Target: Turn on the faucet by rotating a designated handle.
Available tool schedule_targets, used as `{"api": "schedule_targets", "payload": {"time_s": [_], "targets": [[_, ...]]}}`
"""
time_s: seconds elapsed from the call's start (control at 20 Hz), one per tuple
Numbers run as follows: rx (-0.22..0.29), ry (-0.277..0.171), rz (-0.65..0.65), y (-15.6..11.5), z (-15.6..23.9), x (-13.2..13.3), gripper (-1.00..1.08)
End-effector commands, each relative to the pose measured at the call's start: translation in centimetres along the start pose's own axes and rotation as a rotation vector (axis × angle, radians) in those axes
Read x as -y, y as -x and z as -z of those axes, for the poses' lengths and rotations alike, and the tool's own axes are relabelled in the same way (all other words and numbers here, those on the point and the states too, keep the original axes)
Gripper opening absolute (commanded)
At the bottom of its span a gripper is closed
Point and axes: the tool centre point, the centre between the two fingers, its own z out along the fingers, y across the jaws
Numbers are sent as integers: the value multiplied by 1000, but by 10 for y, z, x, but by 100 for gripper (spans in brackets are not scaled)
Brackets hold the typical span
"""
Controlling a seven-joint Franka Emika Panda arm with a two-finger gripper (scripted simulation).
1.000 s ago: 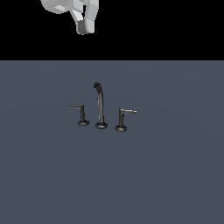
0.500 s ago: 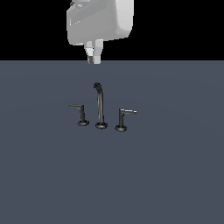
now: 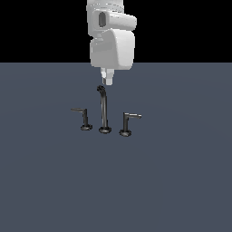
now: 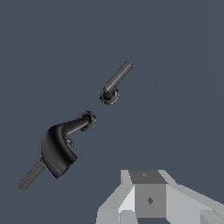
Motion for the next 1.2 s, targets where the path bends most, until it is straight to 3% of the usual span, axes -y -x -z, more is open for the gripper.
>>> {"api": "schedule_targets", "payload": {"time_s": [0.0, 0.6, 1.15], "targets": [[-1, -2, -64, -12, -13, 8, -100], [-10, -10, -394, -81, -82, 34, -100], [-15, -17, -632, -135, -129, 38, -100]]}}
